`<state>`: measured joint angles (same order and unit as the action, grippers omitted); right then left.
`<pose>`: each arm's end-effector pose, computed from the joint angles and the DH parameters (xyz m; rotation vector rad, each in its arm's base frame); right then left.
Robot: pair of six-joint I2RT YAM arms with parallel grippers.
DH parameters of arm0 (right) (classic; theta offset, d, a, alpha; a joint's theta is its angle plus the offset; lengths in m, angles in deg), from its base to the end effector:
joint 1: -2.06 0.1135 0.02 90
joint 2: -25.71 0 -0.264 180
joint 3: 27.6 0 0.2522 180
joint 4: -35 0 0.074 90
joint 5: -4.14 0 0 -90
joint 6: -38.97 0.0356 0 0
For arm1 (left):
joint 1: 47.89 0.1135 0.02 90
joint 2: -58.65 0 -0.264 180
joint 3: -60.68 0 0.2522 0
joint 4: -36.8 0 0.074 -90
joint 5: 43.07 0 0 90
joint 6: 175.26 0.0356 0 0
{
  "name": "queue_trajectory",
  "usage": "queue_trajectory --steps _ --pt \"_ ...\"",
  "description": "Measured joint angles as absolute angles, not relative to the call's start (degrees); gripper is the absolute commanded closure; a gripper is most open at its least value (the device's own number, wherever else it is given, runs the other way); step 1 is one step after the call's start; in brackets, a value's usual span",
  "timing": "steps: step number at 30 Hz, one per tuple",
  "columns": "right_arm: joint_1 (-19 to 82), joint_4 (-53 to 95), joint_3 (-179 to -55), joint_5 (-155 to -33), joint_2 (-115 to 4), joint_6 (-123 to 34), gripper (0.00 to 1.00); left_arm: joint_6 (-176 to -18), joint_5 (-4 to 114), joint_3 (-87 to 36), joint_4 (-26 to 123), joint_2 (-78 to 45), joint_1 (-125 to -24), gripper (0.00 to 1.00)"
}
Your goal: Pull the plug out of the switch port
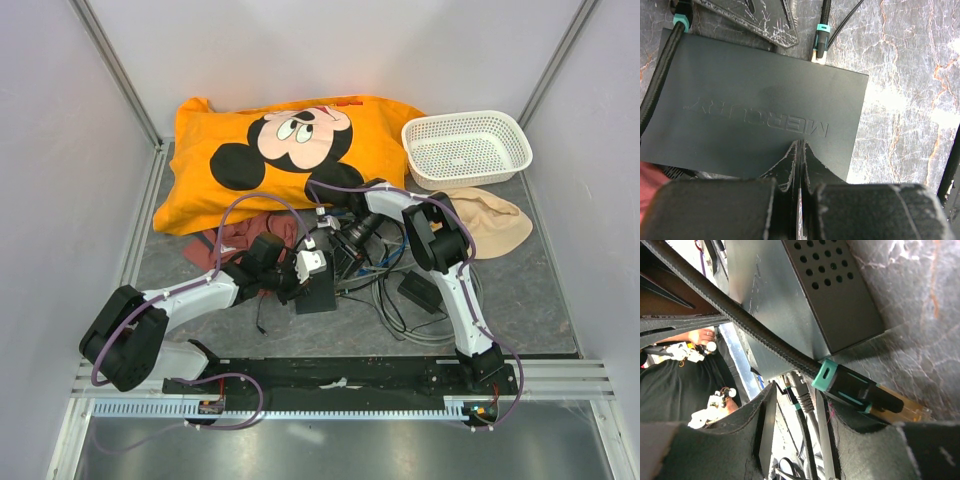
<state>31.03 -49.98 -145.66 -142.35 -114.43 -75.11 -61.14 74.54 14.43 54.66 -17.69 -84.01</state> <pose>0.3608 0.2337 0.0984 0.9371 -2.3288 -1.3269 0.1894 -0.1587 0.1652 1.3880 1.9448 -0.6769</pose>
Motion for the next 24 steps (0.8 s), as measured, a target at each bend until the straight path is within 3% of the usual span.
queue_trajectory --steps 7,24 --pt "31.8 -49.3 -145.6 -141.5 -114.1 -74.3 0.57 -61.1 74.6 14.5 54.6 -17.7 -84.0 0.99" --pt "32.2 -47.2 -145.0 -138.9 -113.7 -71.2 0.87 -61.1 74.6 14.5 54.2 -17.7 -84.0 0.98"
